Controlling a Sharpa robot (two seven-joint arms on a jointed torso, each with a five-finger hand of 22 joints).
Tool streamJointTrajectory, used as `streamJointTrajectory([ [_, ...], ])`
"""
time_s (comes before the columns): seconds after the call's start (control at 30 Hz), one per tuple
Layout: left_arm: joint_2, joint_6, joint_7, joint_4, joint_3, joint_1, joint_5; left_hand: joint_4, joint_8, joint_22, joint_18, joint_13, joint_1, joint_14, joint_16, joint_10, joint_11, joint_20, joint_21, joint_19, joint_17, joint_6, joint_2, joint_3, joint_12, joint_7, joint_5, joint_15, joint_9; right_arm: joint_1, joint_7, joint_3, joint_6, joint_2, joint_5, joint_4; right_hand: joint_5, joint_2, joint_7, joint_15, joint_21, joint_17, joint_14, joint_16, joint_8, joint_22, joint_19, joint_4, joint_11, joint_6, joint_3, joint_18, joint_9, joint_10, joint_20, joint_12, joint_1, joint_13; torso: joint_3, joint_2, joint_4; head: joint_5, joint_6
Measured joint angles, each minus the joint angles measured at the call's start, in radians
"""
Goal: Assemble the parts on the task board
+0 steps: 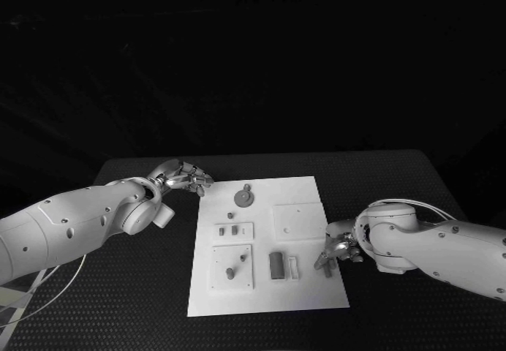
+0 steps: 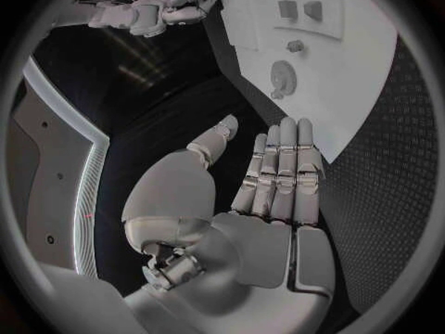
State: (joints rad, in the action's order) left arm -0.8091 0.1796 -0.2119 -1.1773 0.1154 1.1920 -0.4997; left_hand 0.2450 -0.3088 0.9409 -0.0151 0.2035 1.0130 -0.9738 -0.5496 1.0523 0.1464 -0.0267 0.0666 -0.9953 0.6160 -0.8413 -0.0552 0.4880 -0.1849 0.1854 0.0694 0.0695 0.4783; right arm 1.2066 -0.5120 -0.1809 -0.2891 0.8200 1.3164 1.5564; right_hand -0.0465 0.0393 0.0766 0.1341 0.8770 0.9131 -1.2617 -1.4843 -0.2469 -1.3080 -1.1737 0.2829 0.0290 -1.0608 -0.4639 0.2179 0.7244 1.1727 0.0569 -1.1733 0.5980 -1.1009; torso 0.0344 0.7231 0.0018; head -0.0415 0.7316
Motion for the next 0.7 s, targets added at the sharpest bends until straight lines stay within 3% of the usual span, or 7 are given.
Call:
streamJointTrajectory([
  [0.1,0.0,0.0,0.0,0.0,0.0,0.0,0.0,0.0,0.0,0.0,0.0,0.0,0.0,-0.004,0.0,0.0,0.0,0.0,0.0,0.0,0.0,0.0,0.0,0.0,0.0,0.0,0.0,0.004,0.0,-0.006,0.001,0.003,-0.001,-0.007,0.025,-0.004,0.0,-0.018,0.0,0.0,0.0,0.0,0.0,0.0,-0.001,0.0,0.0,0.0,0.0,-0.003,0.0,0.0,-0.001,0.0,0.0,0.0,0.004,0.0,0.0,0.0,0.0,-0.001,0.002],
  [0.27,-0.001,-0.002,0.001,0.0,0.0,0.0,0.0,0.0,0.0,0.0,0.0,0.0,0.0,-0.004,0.0,0.0,0.0,0.0,0.0,0.0,0.0,0.0,0.0,0.0,0.0,0.0,0.0,0.004,0.0,-0.016,0.005,0.005,-0.008,-0.024,0.104,-0.007,0.0,-0.053,-0.017,-0.003,0.004,-0.002,-0.003,0.0,-0.02,0.0,0.0,0.004,0.0,-0.019,-0.004,0.0,-0.001,0.004,0.0,0.0,0.021,0.0,-0.0004,0.0,0.0,-0.003,0.006],
  [0.4,-0.001,-0.002,0.002,-0.006,0.0,0.0,0.001,0.0,0.0,0.0,0.0,-0.001,0.0,-0.004,0.0,0.0,0.0,0.0,0.0,0.0,0.001,0.0,0.0,0.0,0.0,0.0,0.0,0.004,0.0,-0.027,0.009,0.004,-0.007,-0.036,0.184,-0.004,0.0,-0.068,-0.02,-0.004,0.008,-0.006,-0.003,0.0,-0.158,0.0,0.002,0.011,0.004,-0.017,-0.003,0.0,-0.001,0.0,-0.002,0.0,0.061,0.0,-0.0005,0.0,0.0003,-0.004,0.007],
  [0.43,-0.001,-0.002,0.002,-0.008,0.0,0.0,0.001,0.0,0.0,0.0,0.0,-0.001,-0.002,-0.004,0.0,0.0,0.0,0.0,0.0,0.0,0.001,0.0,0.002,0.0,0.0,0.0,0.0,0.004,0.0,-0.028,0.01,0.004,-0.007,-0.037,0.2,-0.003,0.0,-0.065,-0.021,-0.003,0.01,-0.006,-0.003,0.0,-0.177,0.0,0.002,0.012,0.004,-0.017,-0.002,0.0,0.006,0.0,-0.002,0.0,0.077,0.0,-0.0005,0.0,0.0004,-0.004,0.008],
  [0.5,0.0,-0.002,0.003,-0.01,0.0,0.0,0.002,0.0,0.0,0.0,0.0,-0.001,-0.004,-0.004,0.0,0.0,0.0,0.0,0.0,0.0,0.001,0.0,0.004,0.0,0.0,0.0,0.0,0.004,0.0,-0.029,0.014,0.004,-0.005,-0.038,0.224,0.002,0.004,-0.059,-0.021,-0.001,0.01,-0.008,0.0,0.0,-0.177,0.0,0.006,0.013,0.004,-0.017,-0.001,0.0,0.006,0.0,0.001,0.0,0.112,0.0,-0.0004,0.0,0.0004,-0.005,0.009],
  [0.6,0.002,-0.002,0.004,-0.012,0.0,0.0,0.003,0.0,0.0,0.0,0.0,-0.001,-0.004,-0.004,0.0,0.0,0.0,0.0,0.0,0.0,0.001,0.0,0.004,0.0,0.0,0.0,0.0,0.004,0.0,-0.029,0.02,0.002,-0.002,-0.039,0.249,0.006,0.004,-0.016,-0.022,0.0,0.01,-0.013,0.004,0.0,-0.177,0.0,0.009,0.006,0.005,-0.015,-0.053,0.0,0.006,-0.002,0.002,0.0,0.195,0.002,-0.0011,0.0,0.0004,-0.006,0.01],
  [0.7,0.001,-0.002,0.005,-0.012,0.0,0.0,0.004,0.0,0.0,0.0,0.0,-0.001,-0.004,-0.004,0.0,0.0,0.0,0.0,0.0,0.0,0.001,0.0,0.004,0.0,0.0,0.0,0.0,0.004,0.0,-0.031,0.026,0.002,0.003,-0.041,0.26,0.011,0.001,-0.009,-0.023,-0.001,0.012,-0.014,0.005,0.0,-0.162,0.0,0.01,0.008,0.005,-0.015,-0.081,0.0,0.005,-0.002,0.002,0.0,0.215,0.003,-0.0011,0.0,0.0002,-0.007,0.011],
])
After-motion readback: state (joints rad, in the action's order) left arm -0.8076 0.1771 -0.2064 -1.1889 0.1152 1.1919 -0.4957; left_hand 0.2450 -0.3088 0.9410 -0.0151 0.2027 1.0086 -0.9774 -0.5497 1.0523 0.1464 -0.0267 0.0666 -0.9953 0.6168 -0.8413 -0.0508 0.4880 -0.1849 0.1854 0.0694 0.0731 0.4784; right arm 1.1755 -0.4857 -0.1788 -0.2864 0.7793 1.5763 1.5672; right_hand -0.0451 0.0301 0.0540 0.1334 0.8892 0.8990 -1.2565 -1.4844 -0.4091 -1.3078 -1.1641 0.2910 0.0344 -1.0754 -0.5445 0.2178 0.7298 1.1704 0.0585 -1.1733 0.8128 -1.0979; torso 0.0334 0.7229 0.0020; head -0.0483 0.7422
